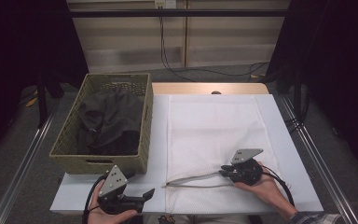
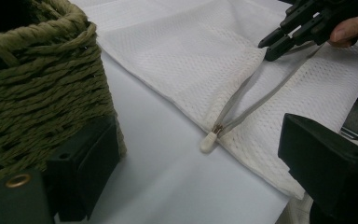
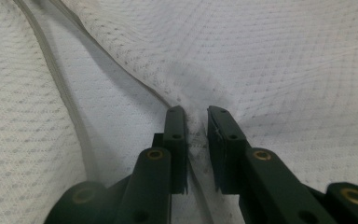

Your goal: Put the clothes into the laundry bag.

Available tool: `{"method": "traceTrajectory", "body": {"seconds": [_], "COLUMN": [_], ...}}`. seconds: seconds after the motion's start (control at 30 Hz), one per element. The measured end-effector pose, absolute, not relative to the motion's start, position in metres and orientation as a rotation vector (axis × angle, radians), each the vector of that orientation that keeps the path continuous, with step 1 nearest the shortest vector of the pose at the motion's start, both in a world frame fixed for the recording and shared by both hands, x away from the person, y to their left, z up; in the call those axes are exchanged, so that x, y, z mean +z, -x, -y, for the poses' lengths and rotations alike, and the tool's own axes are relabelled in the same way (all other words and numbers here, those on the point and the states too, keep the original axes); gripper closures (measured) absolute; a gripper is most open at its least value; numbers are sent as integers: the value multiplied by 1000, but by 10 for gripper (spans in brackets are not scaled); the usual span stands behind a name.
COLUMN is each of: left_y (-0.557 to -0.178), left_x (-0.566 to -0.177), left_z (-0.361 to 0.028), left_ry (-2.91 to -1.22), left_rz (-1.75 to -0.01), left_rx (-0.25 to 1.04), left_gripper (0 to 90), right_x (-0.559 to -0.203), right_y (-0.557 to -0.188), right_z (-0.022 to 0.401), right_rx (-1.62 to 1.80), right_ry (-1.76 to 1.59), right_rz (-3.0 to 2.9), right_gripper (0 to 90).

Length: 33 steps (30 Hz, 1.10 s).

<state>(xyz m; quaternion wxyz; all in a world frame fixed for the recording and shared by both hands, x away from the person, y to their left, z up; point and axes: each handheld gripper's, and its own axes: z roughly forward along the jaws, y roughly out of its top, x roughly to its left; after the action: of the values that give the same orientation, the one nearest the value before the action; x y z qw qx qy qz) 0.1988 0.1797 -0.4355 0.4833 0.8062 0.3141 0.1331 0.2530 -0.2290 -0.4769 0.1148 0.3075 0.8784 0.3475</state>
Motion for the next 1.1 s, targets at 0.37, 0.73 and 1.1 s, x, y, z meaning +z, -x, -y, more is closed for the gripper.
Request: {"method": "traceTrajectory", "body": {"seconds": [0.37, 0.73, 1.1], "left_y": [-198, -196, -193], "left_x": [-435, -434, -432], "left_z": [-180, -179, -179], "left_ry": [-1966, -1954, -1940], "left_rz": [-753, -754, -721], "left_rx": [327, 322, 315], "left_gripper": [123, 123, 122], "right_x": [-477, -467, -451], "right_y": [-260, -260, -263], "right_z": [234, 240, 244], "right_rx": [1064, 1177, 1242], "right_ry": [-961, -967, -1028], "right_rz": [-2585, -2548, -2530], "right_gripper": [882, 888, 893]}}
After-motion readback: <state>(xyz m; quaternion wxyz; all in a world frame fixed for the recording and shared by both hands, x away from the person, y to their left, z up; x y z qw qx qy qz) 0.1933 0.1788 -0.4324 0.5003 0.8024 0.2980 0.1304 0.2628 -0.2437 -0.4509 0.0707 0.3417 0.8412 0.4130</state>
